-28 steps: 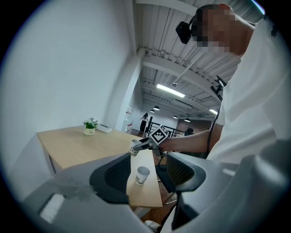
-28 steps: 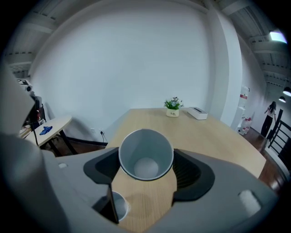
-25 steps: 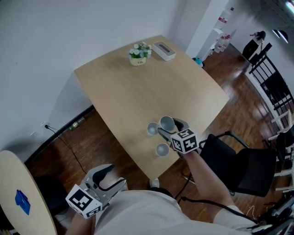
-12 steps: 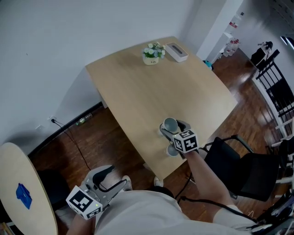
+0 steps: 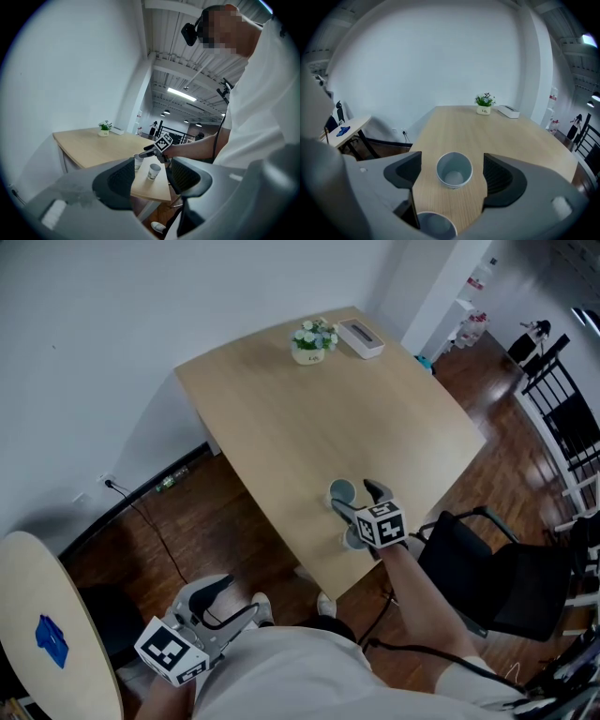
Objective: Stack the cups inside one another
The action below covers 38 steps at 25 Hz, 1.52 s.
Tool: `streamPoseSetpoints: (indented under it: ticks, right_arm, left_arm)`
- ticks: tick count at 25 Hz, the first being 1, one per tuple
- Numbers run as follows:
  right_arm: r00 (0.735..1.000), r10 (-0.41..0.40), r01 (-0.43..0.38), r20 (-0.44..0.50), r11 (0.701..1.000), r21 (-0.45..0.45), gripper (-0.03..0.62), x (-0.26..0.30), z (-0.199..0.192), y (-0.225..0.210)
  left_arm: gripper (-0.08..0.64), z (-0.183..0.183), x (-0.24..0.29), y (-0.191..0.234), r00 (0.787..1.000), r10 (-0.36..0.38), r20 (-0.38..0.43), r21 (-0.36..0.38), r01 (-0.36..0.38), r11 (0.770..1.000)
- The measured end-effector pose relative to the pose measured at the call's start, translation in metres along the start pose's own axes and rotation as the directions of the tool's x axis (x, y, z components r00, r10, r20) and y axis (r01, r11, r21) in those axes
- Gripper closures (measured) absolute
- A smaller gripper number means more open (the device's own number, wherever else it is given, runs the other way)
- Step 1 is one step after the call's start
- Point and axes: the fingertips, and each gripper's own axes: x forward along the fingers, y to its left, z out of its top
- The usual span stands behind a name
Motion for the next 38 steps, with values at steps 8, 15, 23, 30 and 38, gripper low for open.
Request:
streamPoseSetpoints:
  ticks: [8,15,23,30,38]
  right_arm:
    - [0.998,-0.061,0.06,0.035,0.998,0.027,0.186,-0.053,-0.008,-0.001]
    - [0.993,-0.115,0.114,0.011,0.991,0.071,0.185,-0.094,-0.048,0.007]
    - [0.992,-0.086,0.093,-0.089,0.993,0.074,0.175,-0.078,-0.102,0.031]
    - [0.989,-0.037,0.045,-0.145,0.998,0.053,0.175,-0.046,-0.122,0.03]
    - [0.988,0.011,-0.01,-0.157,1.0,0.003,0.228,-0.038,-0.124,0.021]
  left_arm:
    - [0.305,0.005,0.006,-0.01,0.996,-0.083,0.011,0.037,0.083,0.996]
    - [0.304,0.005,0.012,-0.026,0.986,-0.166,0.008,0.078,0.165,0.983]
    - [0.269,0.001,0.014,-0.039,0.98,-0.198,0.005,0.079,0.197,0.977]
    - [0.27,-0.002,0.013,-0.04,0.992,-0.126,0.0,0.059,0.125,0.99]
    - [0.27,0.003,0.031,-0.046,0.999,-0.05,0.013,0.034,0.049,0.998]
